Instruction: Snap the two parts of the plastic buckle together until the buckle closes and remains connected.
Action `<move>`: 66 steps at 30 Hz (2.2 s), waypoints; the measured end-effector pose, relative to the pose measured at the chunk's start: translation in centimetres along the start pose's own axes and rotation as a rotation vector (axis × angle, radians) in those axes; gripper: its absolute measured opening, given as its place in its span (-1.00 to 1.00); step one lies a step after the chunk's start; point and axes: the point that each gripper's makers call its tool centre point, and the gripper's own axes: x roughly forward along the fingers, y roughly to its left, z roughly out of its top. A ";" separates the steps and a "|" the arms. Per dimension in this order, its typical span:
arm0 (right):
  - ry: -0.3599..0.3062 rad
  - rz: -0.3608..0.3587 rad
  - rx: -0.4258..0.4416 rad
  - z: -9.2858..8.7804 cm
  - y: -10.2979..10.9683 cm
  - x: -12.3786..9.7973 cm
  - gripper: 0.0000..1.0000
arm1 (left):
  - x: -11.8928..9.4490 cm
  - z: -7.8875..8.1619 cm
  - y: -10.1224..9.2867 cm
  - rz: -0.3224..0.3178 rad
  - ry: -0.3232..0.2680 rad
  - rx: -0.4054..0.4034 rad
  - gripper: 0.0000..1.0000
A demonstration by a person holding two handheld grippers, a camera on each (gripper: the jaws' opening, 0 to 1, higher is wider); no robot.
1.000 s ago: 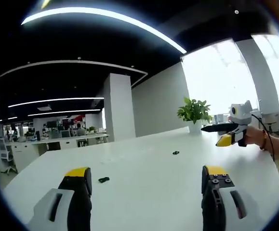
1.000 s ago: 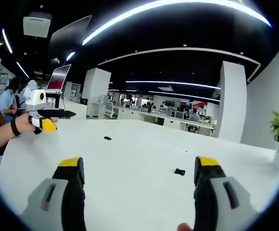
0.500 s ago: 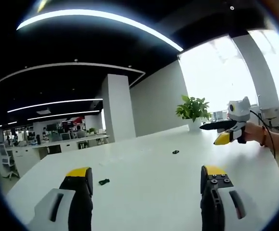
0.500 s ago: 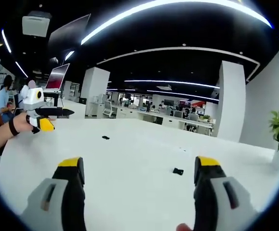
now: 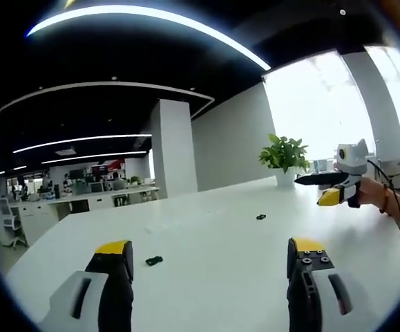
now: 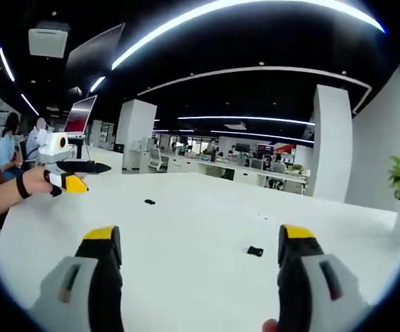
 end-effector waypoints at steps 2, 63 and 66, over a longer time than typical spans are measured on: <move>-0.001 -0.006 -0.003 0.1 -0.4 0.2 0.88 | 0.3 0.0 0.1 0.006 0.008 0.006 0.88; 0.043 -0.014 0.013 -0.5 -3.3 4.7 0.82 | 5.6 -1.3 3.7 0.019 0.059 -0.046 0.84; 0.051 -0.014 0.014 -0.7 -3.5 4.9 0.82 | 5.7 -1.6 3.9 0.023 0.077 -0.041 0.84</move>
